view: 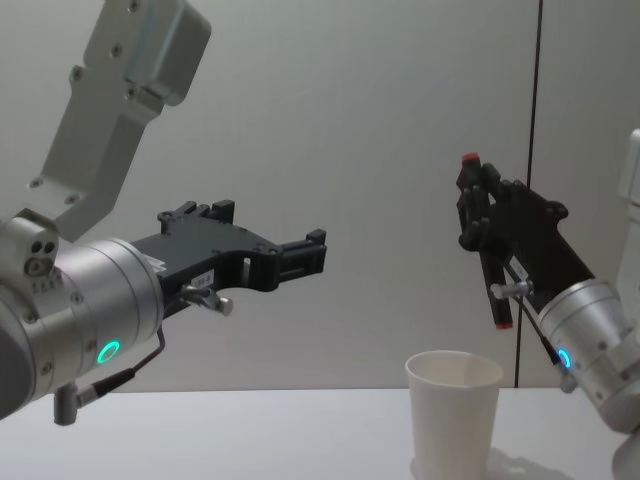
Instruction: Place the pen into the pen holder.
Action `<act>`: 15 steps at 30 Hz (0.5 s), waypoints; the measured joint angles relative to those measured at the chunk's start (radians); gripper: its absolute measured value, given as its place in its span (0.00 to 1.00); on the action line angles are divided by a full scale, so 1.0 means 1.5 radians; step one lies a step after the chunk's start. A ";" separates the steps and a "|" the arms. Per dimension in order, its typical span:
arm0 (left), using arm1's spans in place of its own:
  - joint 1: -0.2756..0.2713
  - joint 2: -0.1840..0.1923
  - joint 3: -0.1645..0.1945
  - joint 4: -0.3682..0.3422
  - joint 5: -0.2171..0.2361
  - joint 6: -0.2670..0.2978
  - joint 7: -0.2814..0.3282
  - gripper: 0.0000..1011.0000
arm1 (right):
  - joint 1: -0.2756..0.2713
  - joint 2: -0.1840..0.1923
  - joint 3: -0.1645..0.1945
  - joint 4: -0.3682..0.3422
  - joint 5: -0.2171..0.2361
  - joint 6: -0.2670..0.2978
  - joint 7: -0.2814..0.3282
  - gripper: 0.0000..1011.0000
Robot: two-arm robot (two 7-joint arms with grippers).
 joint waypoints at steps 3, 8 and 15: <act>0.000 0.000 0.000 0.000 0.000 0.000 0.000 0.99 | 0.007 -0.004 0.002 0.022 0.006 -0.006 0.008 0.17; 0.000 0.000 0.000 0.000 0.000 0.000 0.000 0.99 | 0.013 -0.007 0.003 0.040 0.008 -0.012 0.011 0.17; 0.000 0.000 0.000 0.000 0.000 0.000 0.000 0.99 | 0.022 -0.011 0.003 0.068 0.005 -0.020 0.006 0.17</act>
